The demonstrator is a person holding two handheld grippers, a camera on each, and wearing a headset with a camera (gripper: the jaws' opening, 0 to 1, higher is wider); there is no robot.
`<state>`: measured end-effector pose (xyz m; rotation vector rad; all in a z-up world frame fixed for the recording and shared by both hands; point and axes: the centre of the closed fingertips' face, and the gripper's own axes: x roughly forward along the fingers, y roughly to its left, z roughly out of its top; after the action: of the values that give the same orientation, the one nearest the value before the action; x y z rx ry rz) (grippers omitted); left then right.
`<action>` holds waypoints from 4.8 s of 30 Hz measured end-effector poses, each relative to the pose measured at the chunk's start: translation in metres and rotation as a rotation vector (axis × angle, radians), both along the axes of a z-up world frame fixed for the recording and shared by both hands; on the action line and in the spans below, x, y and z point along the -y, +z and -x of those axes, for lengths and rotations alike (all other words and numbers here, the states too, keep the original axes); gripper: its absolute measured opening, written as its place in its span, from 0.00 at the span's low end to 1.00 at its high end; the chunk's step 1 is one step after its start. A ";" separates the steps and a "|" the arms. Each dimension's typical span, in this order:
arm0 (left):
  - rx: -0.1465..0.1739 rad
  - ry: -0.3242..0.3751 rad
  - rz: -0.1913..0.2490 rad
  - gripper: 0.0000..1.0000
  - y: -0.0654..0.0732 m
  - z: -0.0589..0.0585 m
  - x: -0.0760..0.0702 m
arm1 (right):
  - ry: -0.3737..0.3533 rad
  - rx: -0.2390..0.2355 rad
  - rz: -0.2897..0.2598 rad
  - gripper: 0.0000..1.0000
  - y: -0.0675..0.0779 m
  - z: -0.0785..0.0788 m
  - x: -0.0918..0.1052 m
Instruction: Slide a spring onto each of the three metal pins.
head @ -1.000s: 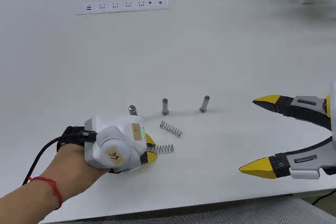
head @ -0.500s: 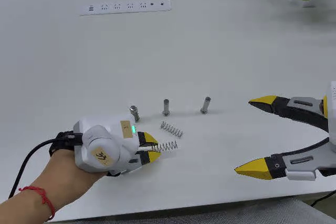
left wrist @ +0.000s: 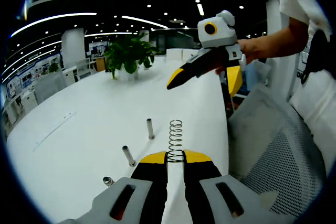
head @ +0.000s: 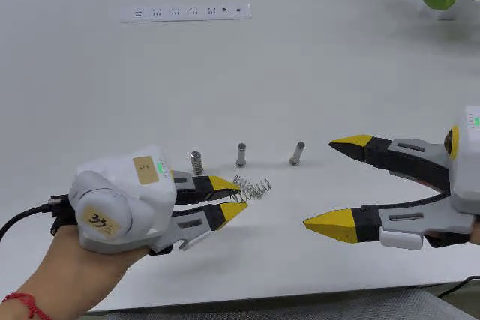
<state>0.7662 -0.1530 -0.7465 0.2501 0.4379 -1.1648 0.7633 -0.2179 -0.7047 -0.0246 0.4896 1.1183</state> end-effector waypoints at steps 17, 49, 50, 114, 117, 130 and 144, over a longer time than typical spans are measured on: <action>0.007 0.058 0.184 0.10 0.046 0.002 0.018 | -0.086 -0.164 -0.254 0.32 0.029 -0.009 -0.031; -0.012 0.052 0.237 0.11 0.056 0.004 0.031 | -0.062 -0.145 -0.251 0.11 0.040 -0.005 -0.039; -0.011 0.051 0.235 0.11 0.056 0.004 0.030 | -0.059 -0.142 -0.248 0.11 0.040 -0.005 -0.040; -0.034 0.002 0.182 0.10 0.036 0.012 0.029 | 0.102 0.023 0.010 0.14 0.030 0.003 -0.047; -0.034 0.003 0.184 0.10 0.035 0.012 0.028 | 0.103 0.014 0.002 0.18 0.030 0.003 -0.048; -0.031 0.002 0.191 0.10 0.038 0.013 0.028 | 0.158 0.024 0.051 0.32 0.036 0.003 -0.047; -0.025 0.004 0.194 0.10 0.041 0.014 0.028 | 0.427 0.098 0.295 0.39 0.036 0.009 -0.044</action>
<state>0.7526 -0.1810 -0.7058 0.0660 0.3441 -1.1990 0.7538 -0.1737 -0.6692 -0.4570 0.5729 1.4438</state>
